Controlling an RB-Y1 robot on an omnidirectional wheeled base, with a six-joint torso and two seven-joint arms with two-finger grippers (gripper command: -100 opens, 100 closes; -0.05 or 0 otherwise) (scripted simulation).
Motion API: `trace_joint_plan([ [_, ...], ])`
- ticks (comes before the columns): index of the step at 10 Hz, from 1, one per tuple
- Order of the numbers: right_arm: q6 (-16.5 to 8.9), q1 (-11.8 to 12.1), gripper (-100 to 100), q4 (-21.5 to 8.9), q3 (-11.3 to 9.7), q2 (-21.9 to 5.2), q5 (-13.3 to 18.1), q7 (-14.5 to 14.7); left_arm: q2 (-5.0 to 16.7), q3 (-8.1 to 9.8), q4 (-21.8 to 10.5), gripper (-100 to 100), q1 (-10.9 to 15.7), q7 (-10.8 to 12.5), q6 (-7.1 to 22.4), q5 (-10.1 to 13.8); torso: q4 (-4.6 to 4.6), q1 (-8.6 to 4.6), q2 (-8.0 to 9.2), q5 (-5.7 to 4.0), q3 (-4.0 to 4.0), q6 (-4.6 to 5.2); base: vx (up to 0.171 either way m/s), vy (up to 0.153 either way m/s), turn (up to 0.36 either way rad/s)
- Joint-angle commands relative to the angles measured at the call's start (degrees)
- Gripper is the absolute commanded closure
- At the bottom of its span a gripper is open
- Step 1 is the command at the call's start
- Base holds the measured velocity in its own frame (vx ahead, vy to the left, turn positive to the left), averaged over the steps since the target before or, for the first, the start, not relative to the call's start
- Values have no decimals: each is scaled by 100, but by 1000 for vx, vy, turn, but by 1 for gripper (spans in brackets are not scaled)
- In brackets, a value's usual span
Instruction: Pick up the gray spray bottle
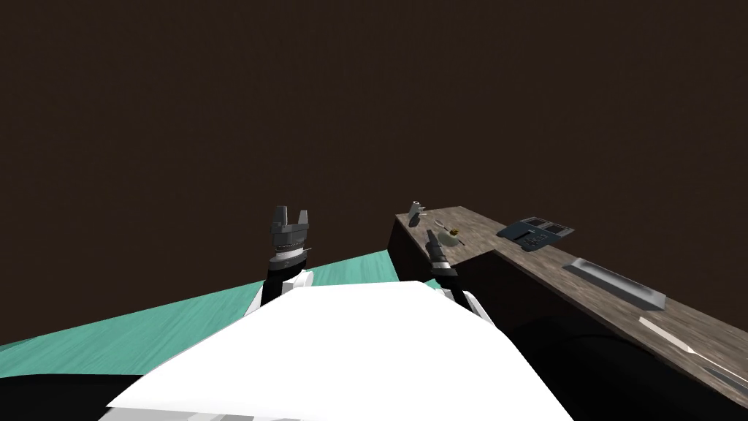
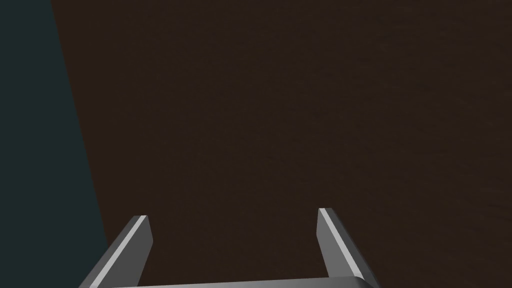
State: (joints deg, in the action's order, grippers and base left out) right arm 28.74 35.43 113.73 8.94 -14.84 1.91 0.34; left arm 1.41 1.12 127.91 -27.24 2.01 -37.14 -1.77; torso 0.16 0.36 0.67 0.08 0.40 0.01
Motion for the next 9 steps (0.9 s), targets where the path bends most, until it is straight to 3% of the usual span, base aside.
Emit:
trace_joint_plan([
  [1, -198, 57, -100, -195, 54, -103, 172, 248, 0, 0, 0, 0, 0, 0, 0, 0, 0, 0, 0, 0, 0, 0, -154, 124, 27],
  [5, -539, -43, -100, -982, 329, -490, 648, 789, 0, 0, 0, 0, -1, 0, 0, 0, -5, -1, -26, 1, -15, -1, -112, 115, 12],
  [9, -799, -225, -100, -1584, 529, -769, 1094, 1218, 1, 1, 0, 0, -2, 0, 0, 0, -12, -10, -59, 0, -33, -1, -32, 99, -15],
])
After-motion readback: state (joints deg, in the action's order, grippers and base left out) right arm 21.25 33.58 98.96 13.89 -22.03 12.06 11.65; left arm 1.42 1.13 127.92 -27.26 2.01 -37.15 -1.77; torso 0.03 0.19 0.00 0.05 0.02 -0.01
